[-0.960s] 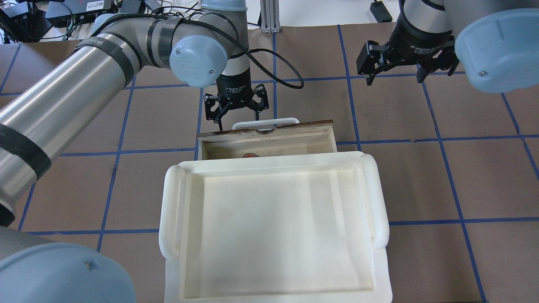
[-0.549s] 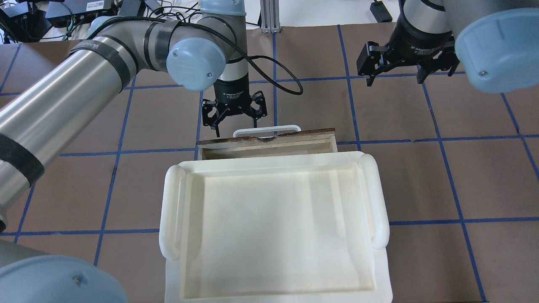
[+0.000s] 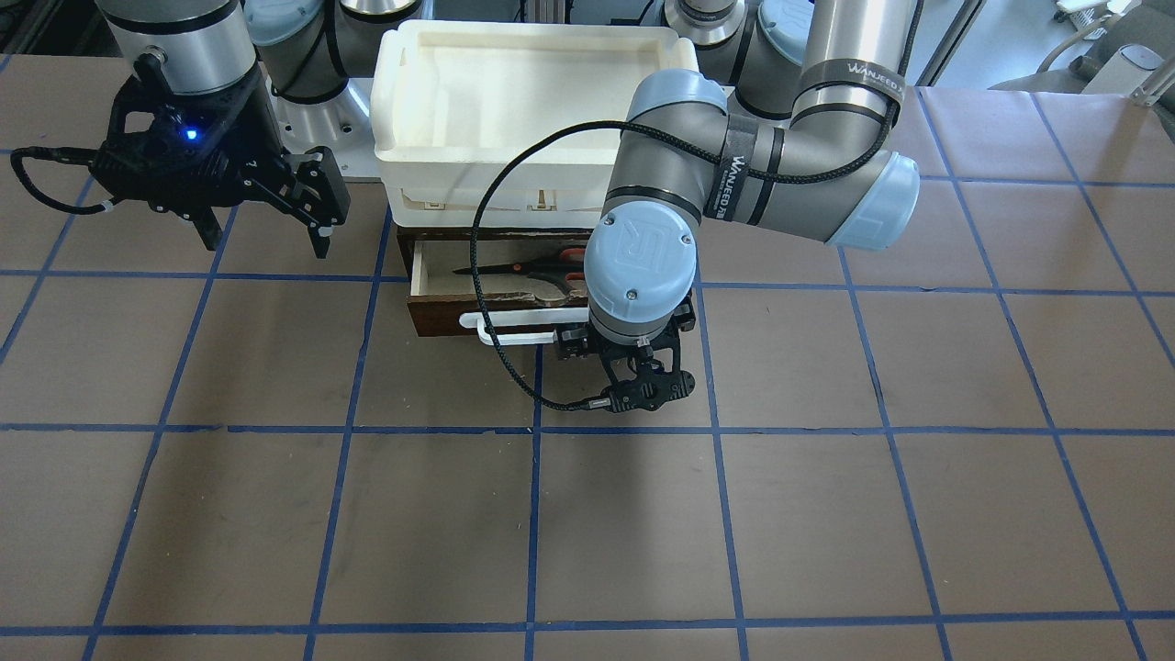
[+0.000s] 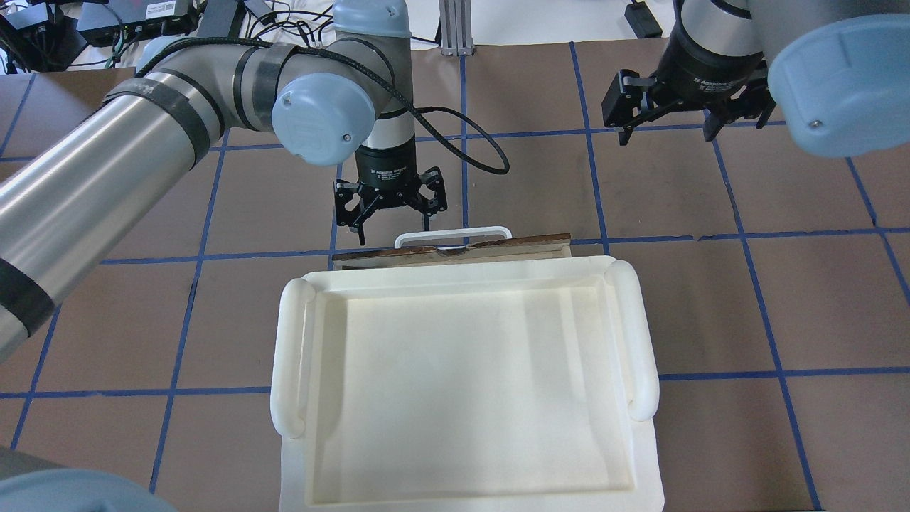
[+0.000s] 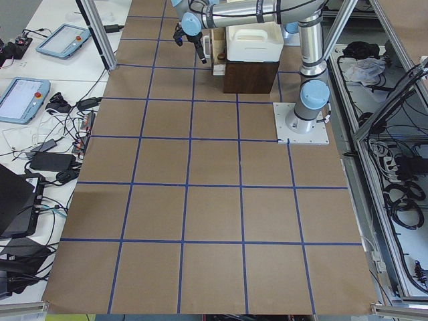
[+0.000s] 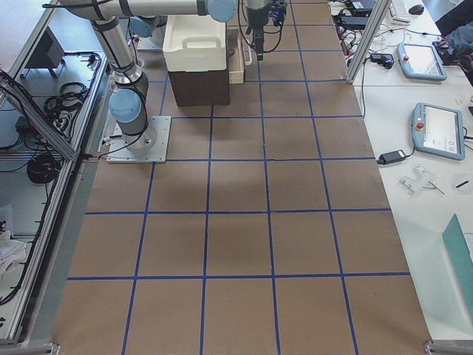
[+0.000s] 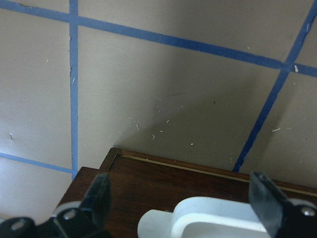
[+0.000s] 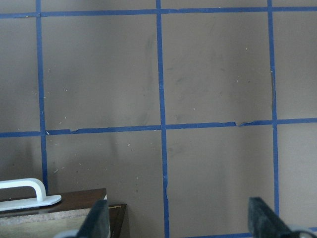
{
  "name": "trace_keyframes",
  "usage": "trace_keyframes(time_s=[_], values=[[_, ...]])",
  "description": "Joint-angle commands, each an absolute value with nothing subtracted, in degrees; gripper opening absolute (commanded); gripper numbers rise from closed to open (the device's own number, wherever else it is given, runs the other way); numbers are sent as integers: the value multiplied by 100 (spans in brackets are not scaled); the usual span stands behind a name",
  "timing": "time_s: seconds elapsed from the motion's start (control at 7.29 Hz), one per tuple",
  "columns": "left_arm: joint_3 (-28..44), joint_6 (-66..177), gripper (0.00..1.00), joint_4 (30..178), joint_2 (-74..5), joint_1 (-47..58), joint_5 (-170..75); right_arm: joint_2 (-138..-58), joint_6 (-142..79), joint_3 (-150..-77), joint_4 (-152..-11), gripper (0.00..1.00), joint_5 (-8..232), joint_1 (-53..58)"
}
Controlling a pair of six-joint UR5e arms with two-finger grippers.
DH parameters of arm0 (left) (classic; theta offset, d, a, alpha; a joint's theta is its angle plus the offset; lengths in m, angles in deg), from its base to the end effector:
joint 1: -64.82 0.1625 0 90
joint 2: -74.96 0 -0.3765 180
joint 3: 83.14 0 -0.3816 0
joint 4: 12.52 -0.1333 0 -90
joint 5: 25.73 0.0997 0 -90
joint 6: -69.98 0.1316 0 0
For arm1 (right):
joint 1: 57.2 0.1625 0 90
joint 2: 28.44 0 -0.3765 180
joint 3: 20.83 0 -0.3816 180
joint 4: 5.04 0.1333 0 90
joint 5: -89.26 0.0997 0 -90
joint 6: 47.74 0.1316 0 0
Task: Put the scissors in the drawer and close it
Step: 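Push the drawer closed toward the robot's far side with the left gripper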
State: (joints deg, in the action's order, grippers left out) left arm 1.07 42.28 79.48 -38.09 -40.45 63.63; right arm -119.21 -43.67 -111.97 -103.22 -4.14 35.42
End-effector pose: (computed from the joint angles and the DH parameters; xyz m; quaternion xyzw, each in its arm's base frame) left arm -0.2782 -0.5072 0.2386 -0.1077 0.9800 0.1577 0.0561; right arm 0.1479 -0.4869 0.4199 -0.0146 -0.9971 0.0697 0.0256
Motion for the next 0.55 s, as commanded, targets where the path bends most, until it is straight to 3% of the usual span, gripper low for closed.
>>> trace_keyframes(time_s=[0.0, 0.41], values=[[124, 4229, 100, 8239, -3754, -4056, 6374, -11915, -4361, -11197, -10295, 100, -417, 3535], [334, 4150, 100, 8364, -3693, -4083, 6330, -11915, -4361, -11197, -10339, 100, -417, 3544]])
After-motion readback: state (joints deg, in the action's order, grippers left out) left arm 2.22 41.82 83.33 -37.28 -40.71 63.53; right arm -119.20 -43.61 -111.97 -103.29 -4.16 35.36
